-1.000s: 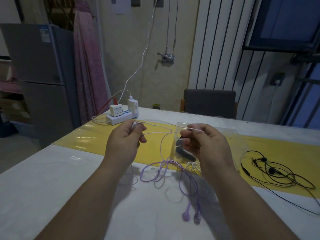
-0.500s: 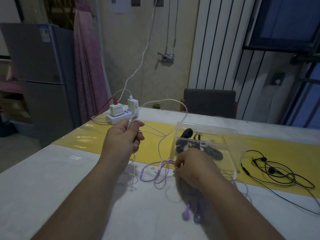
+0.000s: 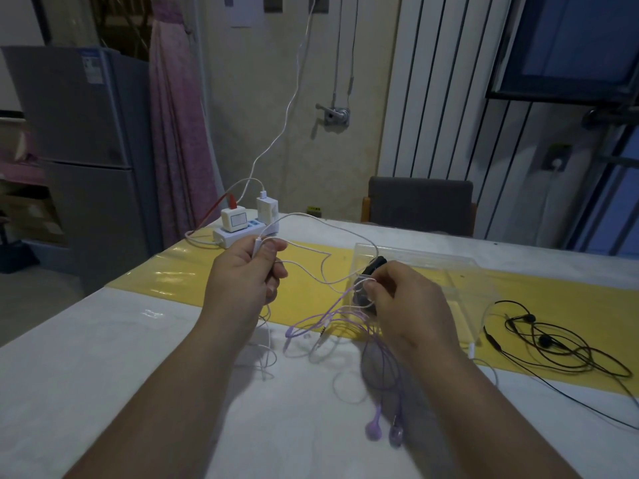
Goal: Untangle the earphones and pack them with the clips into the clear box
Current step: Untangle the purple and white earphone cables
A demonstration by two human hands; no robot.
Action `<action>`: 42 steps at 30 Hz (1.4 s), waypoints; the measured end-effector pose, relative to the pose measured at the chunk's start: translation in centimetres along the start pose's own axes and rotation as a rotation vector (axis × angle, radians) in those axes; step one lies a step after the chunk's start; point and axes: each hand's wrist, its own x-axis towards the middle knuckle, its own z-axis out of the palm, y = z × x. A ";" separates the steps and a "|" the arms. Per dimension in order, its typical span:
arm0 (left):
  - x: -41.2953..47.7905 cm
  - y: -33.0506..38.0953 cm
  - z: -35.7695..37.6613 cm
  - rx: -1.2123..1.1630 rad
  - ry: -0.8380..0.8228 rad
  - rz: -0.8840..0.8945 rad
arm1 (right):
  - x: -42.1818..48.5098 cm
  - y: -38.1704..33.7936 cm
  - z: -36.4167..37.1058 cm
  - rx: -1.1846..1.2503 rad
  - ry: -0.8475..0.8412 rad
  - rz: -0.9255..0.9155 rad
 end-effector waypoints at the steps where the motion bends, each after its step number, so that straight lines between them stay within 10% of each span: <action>1: 0.0 0.0 0.0 0.002 0.001 0.002 | 0.0 0.0 0.0 0.041 0.006 -0.017; 24: 0.2 -0.2 -0.1 0.005 0.004 0.006 | -0.3 -0.3 1.2 0.474 -0.277 0.045; 42: 0.2 -0.2 -0.2 0.031 0.016 0.000 | 0.1 -0.7 0.2 0.676 0.050 0.032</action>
